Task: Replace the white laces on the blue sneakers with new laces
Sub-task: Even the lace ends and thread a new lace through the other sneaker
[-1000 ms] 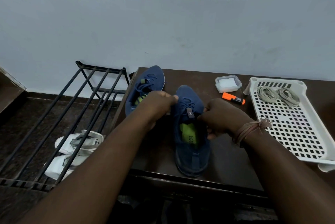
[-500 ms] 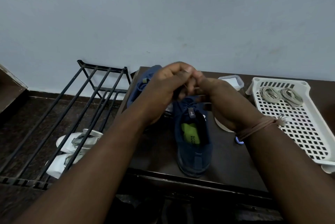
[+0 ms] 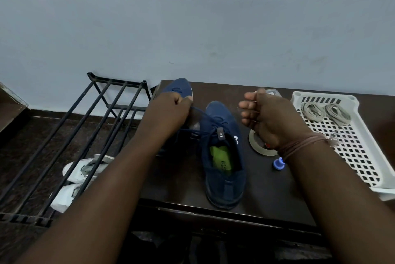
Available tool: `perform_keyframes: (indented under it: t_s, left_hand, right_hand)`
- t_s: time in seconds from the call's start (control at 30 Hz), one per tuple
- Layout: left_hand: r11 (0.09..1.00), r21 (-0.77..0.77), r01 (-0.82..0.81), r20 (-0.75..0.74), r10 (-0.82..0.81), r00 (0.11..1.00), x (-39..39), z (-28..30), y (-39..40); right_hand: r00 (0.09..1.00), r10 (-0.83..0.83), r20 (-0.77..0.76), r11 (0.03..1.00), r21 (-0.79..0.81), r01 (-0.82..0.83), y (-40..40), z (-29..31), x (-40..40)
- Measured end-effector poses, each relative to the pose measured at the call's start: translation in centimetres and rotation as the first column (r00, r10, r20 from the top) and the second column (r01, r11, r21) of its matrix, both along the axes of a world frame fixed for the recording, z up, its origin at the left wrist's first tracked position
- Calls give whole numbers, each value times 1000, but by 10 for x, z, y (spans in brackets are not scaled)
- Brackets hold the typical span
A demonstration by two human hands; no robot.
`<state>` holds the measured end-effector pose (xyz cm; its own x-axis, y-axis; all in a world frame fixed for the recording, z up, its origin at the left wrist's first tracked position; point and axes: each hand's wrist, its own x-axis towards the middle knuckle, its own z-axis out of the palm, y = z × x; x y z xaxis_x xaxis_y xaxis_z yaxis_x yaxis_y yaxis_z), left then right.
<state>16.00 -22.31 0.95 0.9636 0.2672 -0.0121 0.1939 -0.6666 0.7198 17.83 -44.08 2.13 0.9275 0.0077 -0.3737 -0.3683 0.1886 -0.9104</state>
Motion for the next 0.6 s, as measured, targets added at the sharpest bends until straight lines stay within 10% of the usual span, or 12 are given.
perform_keyframes:
  t_s: [0.17,0.43,0.6]
  left_hand:
    - [999,1,51,38,-51,998,-1,1,-4]
    - [940,-198,279,240,-229,943,-14,21,-14]
    - [932,-360,38,196,35,980,-7,17,-3]
  right_hand:
    - [876,479,-53,604,-704,-373,5,-22,-10]
    - [868,489,-82,503,-787,-358,12,-31,-11]
    - [863,504,-36,428,-857,-286,8,-26,-12]
